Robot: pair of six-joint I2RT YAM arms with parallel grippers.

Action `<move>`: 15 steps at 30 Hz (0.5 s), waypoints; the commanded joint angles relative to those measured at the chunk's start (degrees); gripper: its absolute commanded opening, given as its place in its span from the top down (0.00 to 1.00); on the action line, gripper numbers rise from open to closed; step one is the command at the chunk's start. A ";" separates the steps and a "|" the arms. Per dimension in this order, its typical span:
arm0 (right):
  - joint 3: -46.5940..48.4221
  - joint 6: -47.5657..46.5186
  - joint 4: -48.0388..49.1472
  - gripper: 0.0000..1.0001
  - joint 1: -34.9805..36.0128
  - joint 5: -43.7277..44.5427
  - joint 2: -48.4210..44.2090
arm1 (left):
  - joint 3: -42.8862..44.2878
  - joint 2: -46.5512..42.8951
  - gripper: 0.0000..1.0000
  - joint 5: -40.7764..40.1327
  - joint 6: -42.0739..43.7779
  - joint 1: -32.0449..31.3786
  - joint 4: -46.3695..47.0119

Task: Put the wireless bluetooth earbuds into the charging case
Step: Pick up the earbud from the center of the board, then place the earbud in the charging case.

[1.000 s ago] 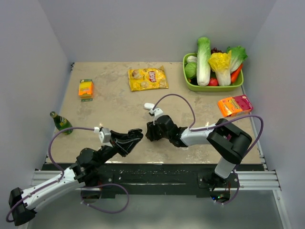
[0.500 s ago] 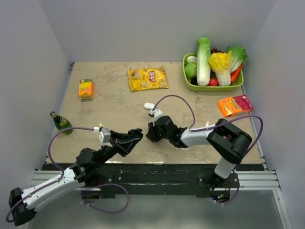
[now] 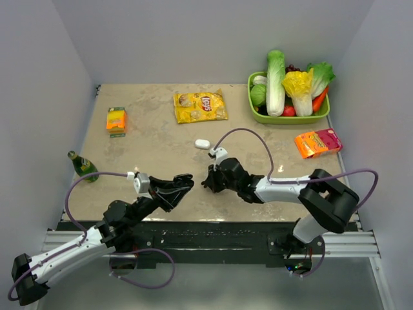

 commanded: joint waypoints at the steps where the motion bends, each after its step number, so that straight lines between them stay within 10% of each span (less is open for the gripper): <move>1: -0.76 -0.42 -2.38 1.00 -0.13 2.48 -8.26 | -5.01 0.90 1.00 0.22 0.08 0.29 3.91; 9: 2.83 -10.61 -20.83 1.00 0.57 3.98 -40.84 | -5.62 4.84 1.00 0.40 -0.01 0.29 7.77; 15: 13.11 -16.59 -36.30 1.00 6.52 -0.95 -44.49 | -4.31 15.29 1.00 4.26 0.78 0.38 17.78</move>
